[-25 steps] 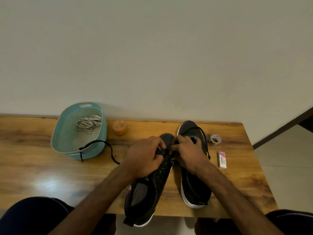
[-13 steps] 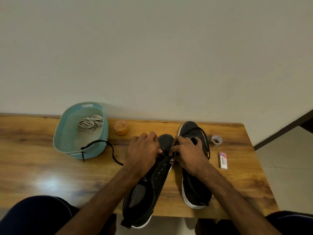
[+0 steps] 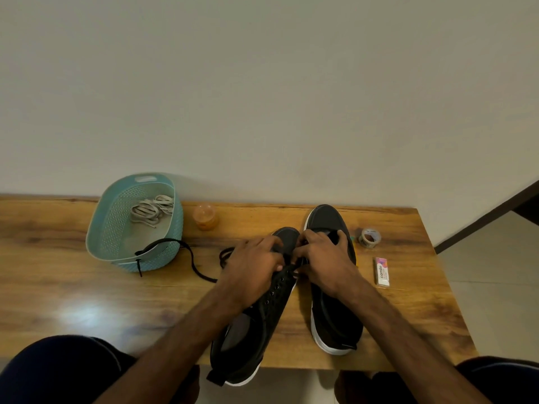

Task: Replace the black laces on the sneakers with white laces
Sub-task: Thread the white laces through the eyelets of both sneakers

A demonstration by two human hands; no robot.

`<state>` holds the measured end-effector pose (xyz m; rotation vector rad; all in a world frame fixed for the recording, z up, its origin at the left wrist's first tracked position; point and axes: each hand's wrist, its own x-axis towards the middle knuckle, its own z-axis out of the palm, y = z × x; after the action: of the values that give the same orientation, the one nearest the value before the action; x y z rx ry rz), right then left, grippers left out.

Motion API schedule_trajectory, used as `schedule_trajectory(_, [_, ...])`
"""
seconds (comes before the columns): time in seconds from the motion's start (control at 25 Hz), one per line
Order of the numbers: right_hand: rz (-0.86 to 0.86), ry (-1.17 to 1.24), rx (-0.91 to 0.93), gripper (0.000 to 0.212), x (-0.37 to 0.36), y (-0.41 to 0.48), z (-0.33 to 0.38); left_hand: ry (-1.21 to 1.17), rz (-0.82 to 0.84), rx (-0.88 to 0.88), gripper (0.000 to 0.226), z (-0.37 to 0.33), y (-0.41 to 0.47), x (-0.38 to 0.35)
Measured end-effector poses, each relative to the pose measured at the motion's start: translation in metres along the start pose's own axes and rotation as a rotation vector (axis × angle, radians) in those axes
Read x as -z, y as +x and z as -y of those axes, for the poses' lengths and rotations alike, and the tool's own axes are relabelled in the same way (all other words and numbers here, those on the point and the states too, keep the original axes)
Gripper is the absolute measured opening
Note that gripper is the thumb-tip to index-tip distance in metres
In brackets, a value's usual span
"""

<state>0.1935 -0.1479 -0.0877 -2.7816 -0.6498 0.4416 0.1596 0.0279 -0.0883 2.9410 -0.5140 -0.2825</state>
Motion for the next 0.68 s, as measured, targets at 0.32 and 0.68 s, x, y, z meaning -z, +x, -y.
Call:
schedule_trajectory(0.32, [-0.027, -0.025, -0.059, 0.017, 0.004, 0.000, -0.004, 0.411, -0.421, 0.484, 0.024, 0.083, -0.029, 0.083])
schedule_trajectory(0.68, [-0.066, -0.067, 0.002, 0.021, 0.002, 0.000, -0.004, 0.050, -0.031, 0.012, 0.033, 0.021, -0.002, 0.020])
